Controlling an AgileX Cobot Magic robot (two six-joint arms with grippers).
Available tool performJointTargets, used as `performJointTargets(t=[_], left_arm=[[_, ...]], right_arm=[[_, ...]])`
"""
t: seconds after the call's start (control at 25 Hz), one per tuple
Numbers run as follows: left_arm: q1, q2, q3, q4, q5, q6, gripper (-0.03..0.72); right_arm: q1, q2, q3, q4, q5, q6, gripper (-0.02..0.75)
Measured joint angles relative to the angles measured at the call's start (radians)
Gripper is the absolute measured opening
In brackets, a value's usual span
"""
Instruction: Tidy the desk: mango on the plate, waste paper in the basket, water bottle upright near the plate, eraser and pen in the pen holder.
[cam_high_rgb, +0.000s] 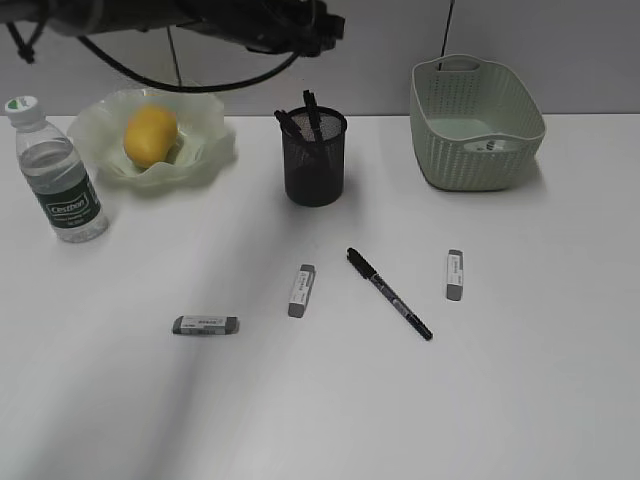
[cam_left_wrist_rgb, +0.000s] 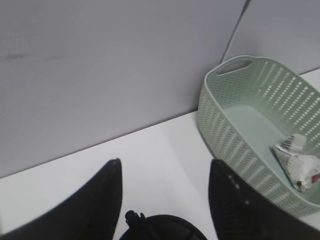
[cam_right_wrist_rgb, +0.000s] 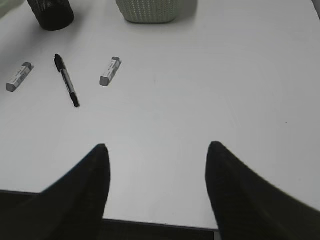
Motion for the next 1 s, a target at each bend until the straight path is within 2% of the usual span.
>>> performJointTargets(t=[0.16,0.4,0.6,0.76,1.0], left_arm=[[0.000,-0.090,0.000,0.034,0.178,0.000,0.428],[0.000,-0.195,0.000,0.096,0.591,0.000,0.432],[0.000,-0.256,0.000,0.136,0.863,-0.007,0.433],[0.002,-0.290,0.000,0.243,0.942,-0.073,0.433],[0.045,-0.389,0.090,0.239,0.944,-0.105,0.433]], right_arm=[[0.000,0.000,0.000,0.000,0.000,0.000,0.480],[0.000,0.000,0.000,0.000,0.000,0.000,0.480],[0.000,0.000,0.000,0.000,0.000,0.000,0.480],[0.000,0.000,0.000,0.000,0.000,0.000,0.479],[0.000,0.000,0.000,0.000,0.000,0.000,0.479]])
